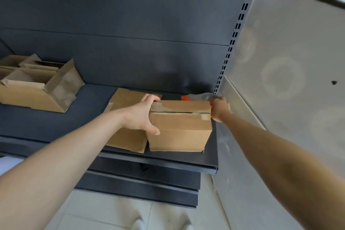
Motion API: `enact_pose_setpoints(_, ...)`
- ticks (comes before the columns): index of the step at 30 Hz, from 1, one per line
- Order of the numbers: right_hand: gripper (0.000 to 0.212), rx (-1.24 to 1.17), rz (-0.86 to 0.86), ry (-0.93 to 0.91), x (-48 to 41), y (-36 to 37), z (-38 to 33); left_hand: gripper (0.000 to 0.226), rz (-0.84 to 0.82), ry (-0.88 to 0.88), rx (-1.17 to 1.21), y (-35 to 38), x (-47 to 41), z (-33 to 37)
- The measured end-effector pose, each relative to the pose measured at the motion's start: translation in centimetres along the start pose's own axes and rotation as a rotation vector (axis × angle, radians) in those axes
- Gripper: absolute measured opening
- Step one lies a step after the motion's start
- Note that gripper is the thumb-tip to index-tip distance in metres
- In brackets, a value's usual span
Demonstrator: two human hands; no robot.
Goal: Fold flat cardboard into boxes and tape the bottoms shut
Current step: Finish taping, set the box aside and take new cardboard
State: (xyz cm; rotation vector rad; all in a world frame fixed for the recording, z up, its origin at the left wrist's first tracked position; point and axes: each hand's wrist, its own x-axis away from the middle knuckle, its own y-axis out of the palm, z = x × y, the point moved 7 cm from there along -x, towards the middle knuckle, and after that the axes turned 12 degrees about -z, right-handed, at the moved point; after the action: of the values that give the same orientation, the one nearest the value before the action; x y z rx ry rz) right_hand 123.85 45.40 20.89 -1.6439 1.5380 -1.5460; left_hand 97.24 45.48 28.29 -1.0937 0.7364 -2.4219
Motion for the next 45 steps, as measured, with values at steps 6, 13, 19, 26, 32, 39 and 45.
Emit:
enact_pose_setpoints(6, 0.029, -0.318, 0.053, -0.073, 0.7, -2.5, -0.8, 0.103, -0.004, -0.011, 0.013, -0.1, 0.0, 0.1)
enact_pose_setpoints(13, 0.059, -0.733, -0.18, 0.151, 7.4, -4.1, -1.6, 0.106, -0.038, -0.035, -0.003, -0.4, -0.1, 0.0)
enact_pose_setpoints(19, 0.018, -0.728, -0.183, 0.153, 10.4, -3.2, -2.8, 0.076, 0.028, 0.019, 0.336, -0.3, -0.4, 0.4)
enact_pose_setpoints(26, 0.021, -0.801, -0.131, 0.244, 10.9, -2.9, -2.8, 0.07, 0.15, -0.131, 0.767, 1.2, -1.0, -2.2)
enact_pose_setpoints(32, 0.018, -0.897, -0.126, 0.287, 11.5, -2.4, -3.1, 0.033, 0.22, -0.103, 0.833, 0.8, -0.8, -1.4)
enact_pose_setpoints(39, 0.023, -0.796, -0.061, 0.33, 12.9, -2.9, -3.8, 0.034, 0.277, -0.126, 0.798, 0.8, -0.4, -1.2)
enact_pose_setpoints(45, 0.056, -0.961, -0.189, 0.279, 14.3, -3.1, -4.8, 0.037, 0.36, 0.036, 0.902, -0.9, 0.1, -0.6)
